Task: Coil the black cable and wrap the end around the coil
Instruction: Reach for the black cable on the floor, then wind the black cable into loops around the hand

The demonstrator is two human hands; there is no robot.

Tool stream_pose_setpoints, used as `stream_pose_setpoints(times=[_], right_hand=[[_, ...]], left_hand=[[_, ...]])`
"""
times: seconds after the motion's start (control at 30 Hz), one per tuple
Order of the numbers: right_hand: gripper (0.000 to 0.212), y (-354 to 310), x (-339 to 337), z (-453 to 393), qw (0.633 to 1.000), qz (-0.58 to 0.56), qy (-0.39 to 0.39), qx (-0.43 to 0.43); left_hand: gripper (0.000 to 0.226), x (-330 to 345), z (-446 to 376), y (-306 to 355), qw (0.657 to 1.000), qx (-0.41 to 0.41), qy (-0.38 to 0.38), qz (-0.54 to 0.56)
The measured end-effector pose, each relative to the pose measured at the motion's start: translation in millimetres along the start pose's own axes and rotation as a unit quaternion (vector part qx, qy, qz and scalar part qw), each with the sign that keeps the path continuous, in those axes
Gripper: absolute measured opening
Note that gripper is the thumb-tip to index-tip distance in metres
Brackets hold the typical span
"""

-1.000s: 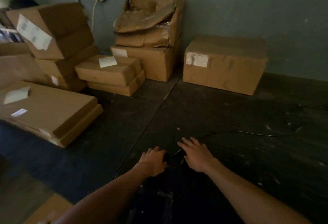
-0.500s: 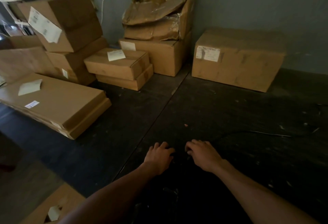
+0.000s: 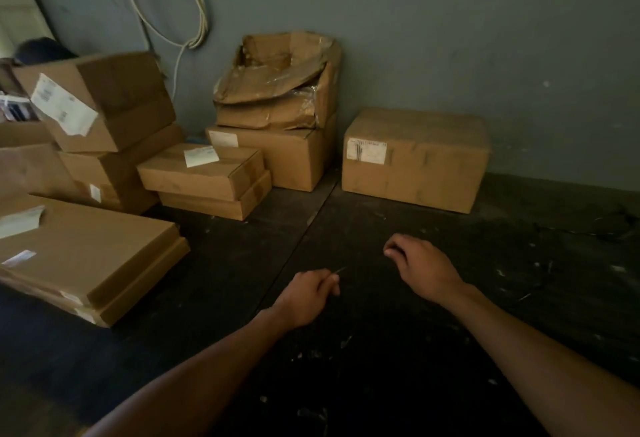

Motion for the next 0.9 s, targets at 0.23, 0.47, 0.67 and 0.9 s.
stream_pose_setpoints(times=[0.23, 0.47, 0.67, 0.9], right_hand=[[0.010, 12.1, -72.1, -4.8, 0.983, -0.052, 0.175, 0.034], [0.013, 14.0, -109.6, 1.0, 0.966, -0.079, 0.242, 0.051], [0.012, 5.1, -112.7, 13.6, 0.954, -0.150, 0.257, 0.018], [0.015, -30.1, -97.6, 35.0, 0.972, -0.187, 0.139, -0.012]], left_hand=[[0.037, -32.5, -6.2, 93.7, 0.973, 0.066, -0.027, 0.218], [0.033, -42.8, 16.1, 176.5, 0.892, 0.135, -0.139, 0.409], [0.035, -59.3, 7.4, 226.5, 0.806, 0.181, -0.184, 0.533], [0.037, -76.2, -27.3, 250.5, 0.784, 0.195, -0.115, 0.578]])
Point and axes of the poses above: each hand's wrist, its own z-axis away from the middle knuckle, its own x-axis out of the palm, y = z × x, the point moved 2 cm from there along -z, towards the middle knuckle, and after that the axes turned 1 degree about y, right-handed, at the moved point
